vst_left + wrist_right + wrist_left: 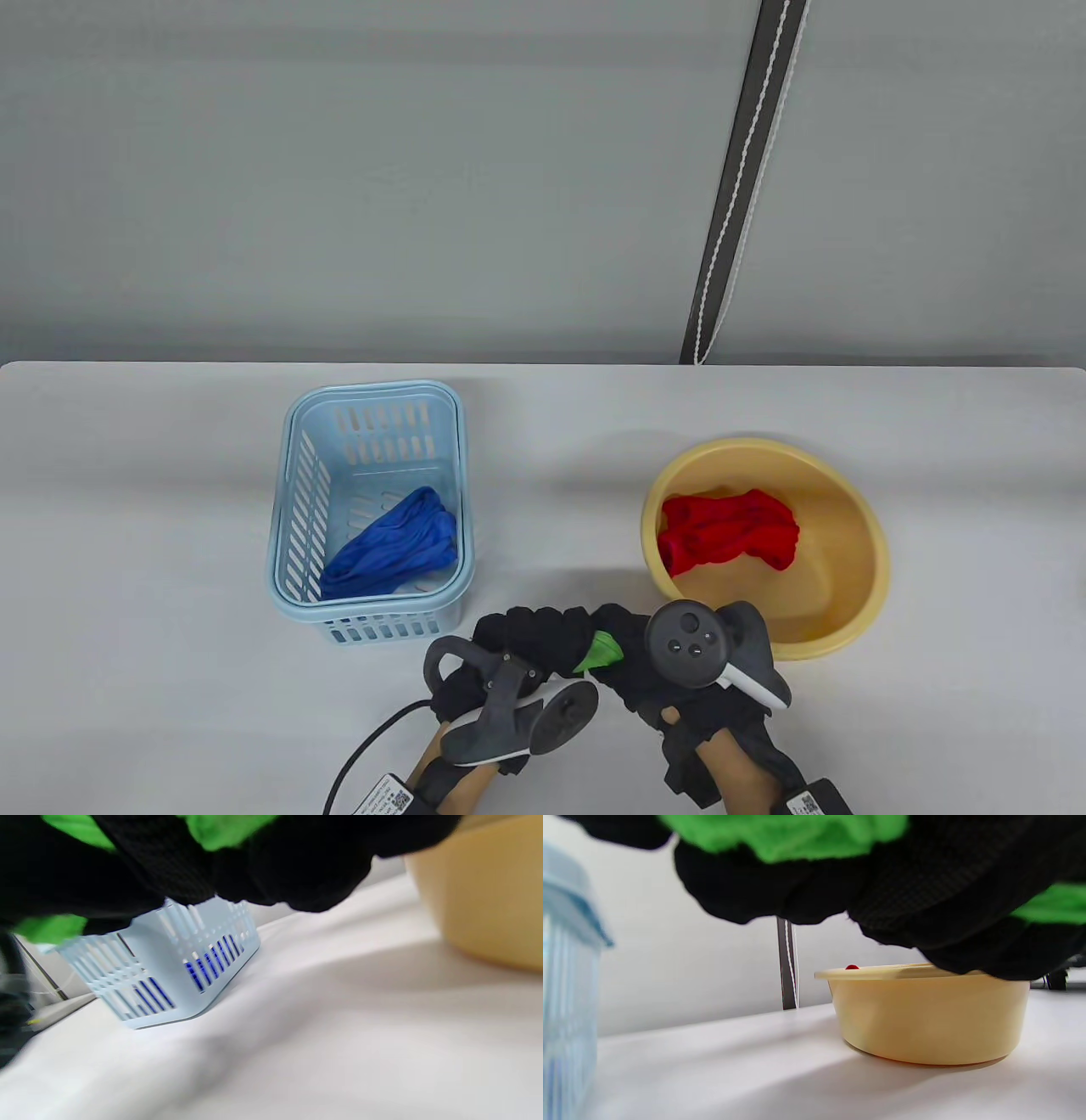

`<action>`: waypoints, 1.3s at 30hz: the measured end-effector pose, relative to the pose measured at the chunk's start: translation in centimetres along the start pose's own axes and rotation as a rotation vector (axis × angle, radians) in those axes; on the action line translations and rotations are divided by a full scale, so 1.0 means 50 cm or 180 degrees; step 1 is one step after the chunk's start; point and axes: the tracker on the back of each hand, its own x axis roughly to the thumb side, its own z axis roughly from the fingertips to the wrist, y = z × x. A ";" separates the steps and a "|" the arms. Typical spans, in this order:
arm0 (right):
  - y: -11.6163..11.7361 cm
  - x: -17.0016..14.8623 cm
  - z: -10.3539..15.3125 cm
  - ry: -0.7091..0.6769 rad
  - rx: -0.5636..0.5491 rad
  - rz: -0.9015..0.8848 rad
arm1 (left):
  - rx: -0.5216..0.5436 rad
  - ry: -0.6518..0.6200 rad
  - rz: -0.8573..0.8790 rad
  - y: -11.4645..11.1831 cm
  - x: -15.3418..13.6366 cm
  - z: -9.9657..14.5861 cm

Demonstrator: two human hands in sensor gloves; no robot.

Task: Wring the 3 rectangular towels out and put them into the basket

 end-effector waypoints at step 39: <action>-0.016 0.017 0.014 -0.0872 -0.1719 0.1114 | -0.2525 0.0154 0.6305 -0.161 -0.027 -0.031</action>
